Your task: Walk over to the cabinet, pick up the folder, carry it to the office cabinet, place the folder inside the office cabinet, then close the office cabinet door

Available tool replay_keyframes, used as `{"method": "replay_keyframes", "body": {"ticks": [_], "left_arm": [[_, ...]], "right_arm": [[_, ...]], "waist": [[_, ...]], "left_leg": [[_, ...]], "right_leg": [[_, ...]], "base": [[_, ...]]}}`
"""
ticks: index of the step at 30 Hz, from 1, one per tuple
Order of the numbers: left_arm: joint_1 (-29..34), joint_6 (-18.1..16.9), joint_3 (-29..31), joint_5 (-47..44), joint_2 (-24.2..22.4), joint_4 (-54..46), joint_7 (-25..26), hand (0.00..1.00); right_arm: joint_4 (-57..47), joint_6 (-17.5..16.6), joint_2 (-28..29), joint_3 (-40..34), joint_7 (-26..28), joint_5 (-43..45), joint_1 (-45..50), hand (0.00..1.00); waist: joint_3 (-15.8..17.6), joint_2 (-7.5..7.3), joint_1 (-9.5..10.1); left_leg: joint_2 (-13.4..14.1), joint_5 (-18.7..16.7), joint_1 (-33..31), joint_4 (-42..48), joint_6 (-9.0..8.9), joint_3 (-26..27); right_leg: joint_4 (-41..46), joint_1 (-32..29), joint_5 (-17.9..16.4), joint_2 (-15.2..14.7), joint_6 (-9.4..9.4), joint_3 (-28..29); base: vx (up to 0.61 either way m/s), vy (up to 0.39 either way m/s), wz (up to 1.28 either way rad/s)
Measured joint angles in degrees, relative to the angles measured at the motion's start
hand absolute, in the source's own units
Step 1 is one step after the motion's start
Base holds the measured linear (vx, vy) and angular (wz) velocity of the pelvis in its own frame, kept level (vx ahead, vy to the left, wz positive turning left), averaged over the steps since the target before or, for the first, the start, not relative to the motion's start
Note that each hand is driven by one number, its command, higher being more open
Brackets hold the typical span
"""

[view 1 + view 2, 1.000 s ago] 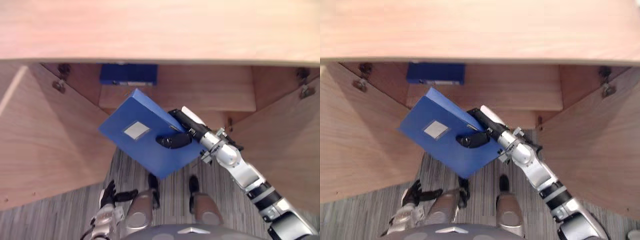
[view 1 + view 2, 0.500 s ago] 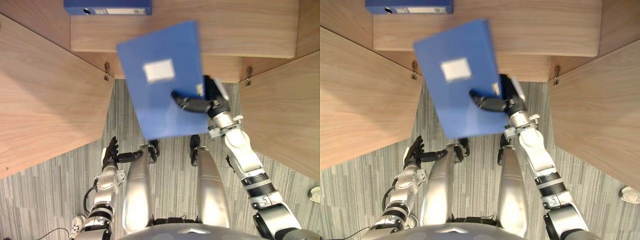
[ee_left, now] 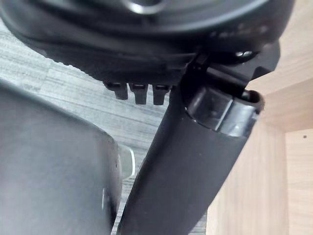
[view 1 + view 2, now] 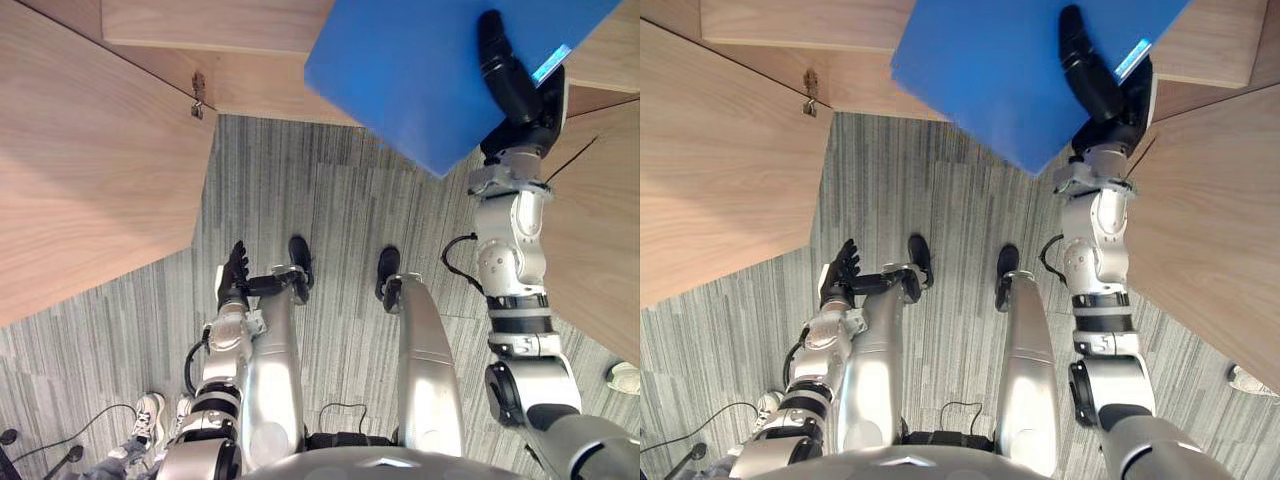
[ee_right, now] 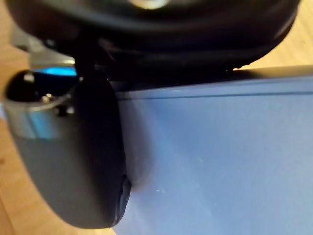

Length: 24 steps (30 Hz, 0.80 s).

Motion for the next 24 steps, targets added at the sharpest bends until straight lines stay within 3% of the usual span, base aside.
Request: {"method": "replay_keyframes", "body": {"ticks": [9,10,24], "left_arm": [[-0.3,0.7,0.5,-0.7,-1.1,-2.3,3.0,1.0],[-0.3,0.8,0.5,-0.9,-1.2,-2.3,3.4,1.0],[-2.3,1.2,0.4,-2.1,-3.7,-2.3,6.3,1.0]], "right_arm": [[7.8,-0.1,1.2,-1.7,-7.1,7.5,-9.7,0.0],[7.9,-0.4,1.5,-1.7,-7.5,8.7,-10.0,1.0],[13.5,-2.1,3.7,-4.4,-13.2,13.9,-19.9,1.0]], "waist": [[0.0,0.0,-0.03],[0.0,0.0,-0.19],[-0.1,-0.05,-0.67]], "left_leg": [[-0.1,0.4,-1.9,-0.1,-0.25,-1.1],[-0.1,0.5,-1.8,-0.2,-0.31,-1.1],[-1.1,6.4,-1.6,-7.0,-0.89,-2.2]], "right_leg": [[-0.3,-1.1,0.1,0.0,-0.03,-1.1],[-0.6,-1.0,0.1,0.0,-0.04,-1.2],[-4.5,-1.3,3.6,-0.4,-1.67,-3.3]], "base": [[0.0,-0.001,0.03],[0.0,0.0,0.0],[-0.04,-0.011,0.07]]}}
